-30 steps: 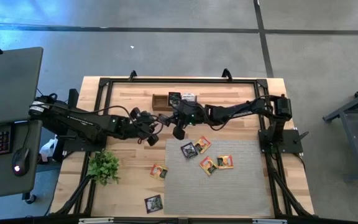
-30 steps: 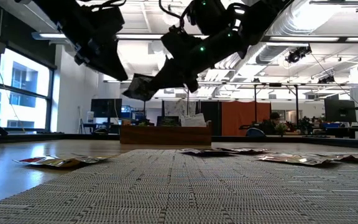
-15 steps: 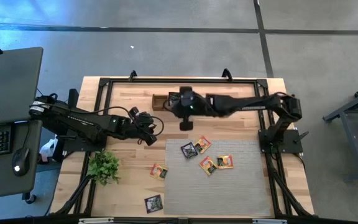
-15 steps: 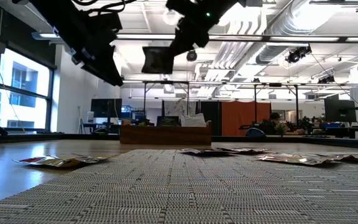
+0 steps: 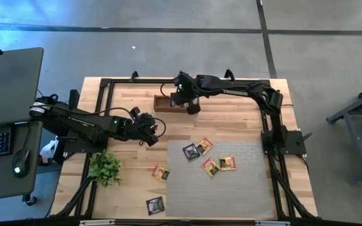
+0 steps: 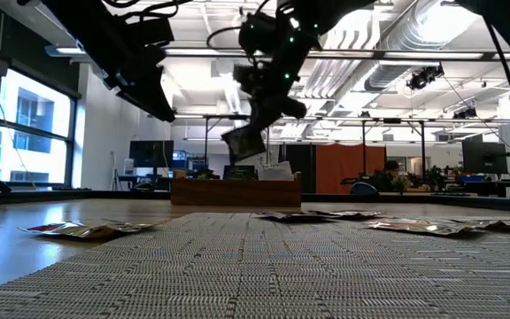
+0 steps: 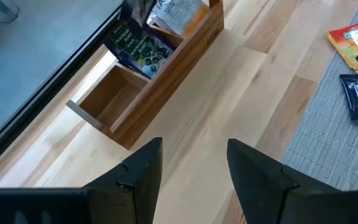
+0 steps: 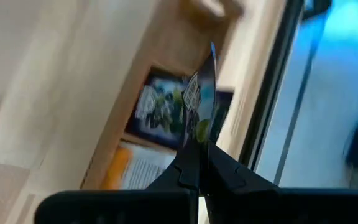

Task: Pick & Place Tea
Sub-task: Put the black tea bag into the middle section of the wooden organizer

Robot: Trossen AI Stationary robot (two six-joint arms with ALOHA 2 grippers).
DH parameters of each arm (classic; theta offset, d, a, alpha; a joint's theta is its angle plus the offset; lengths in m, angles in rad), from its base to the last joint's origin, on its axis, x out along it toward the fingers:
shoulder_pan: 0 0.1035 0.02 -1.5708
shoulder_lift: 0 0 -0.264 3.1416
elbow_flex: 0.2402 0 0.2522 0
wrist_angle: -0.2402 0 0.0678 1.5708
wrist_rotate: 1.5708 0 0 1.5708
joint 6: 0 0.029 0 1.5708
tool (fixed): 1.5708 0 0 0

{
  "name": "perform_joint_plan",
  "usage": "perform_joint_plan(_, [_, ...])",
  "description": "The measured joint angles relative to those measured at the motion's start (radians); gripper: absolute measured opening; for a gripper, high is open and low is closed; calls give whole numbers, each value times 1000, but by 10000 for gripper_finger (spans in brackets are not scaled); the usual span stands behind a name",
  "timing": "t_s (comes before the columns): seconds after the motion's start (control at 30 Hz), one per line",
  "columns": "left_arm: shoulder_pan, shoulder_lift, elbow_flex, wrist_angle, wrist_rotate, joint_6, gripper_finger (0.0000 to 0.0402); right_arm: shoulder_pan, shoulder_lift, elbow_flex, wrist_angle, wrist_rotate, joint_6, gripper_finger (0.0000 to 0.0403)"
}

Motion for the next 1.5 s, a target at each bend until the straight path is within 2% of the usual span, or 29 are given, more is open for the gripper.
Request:
perform_joint_plan(0.07, [0,0,0,-2,0,0,177,-7,9,8,8,-41,-83,1])
perform_joint_plan(0.13, [0,0,0,-2,-2,0,177,-11,23,8,5,-40,-124,1])
perform_joint_plan(0.33, [0,0,0,-1,-5,0,177,-22,46,5,-41,-107,-132,1])
perform_joint_plan(0.57, [0,0,0,-2,-5,0,177,-23,75,4,-34,-47,-144,15])
perform_joint_plan(0.97, [0,0,0,-5,-4,0,177,-28,77,4,24,0,-142,92])
perform_joint_plan(1.13, [0,0,0,-5,-4,0,177,-22,77,4,142,110,-77,116])
perform_joint_plan(1.33, [0,0,0,-7,-10,0,177,12,69,4,132,203,-90,113])
perform_joint_plan(1.5, [0,0,0,-24,-12,-1,177,81,2,4,6,250,-46,92])
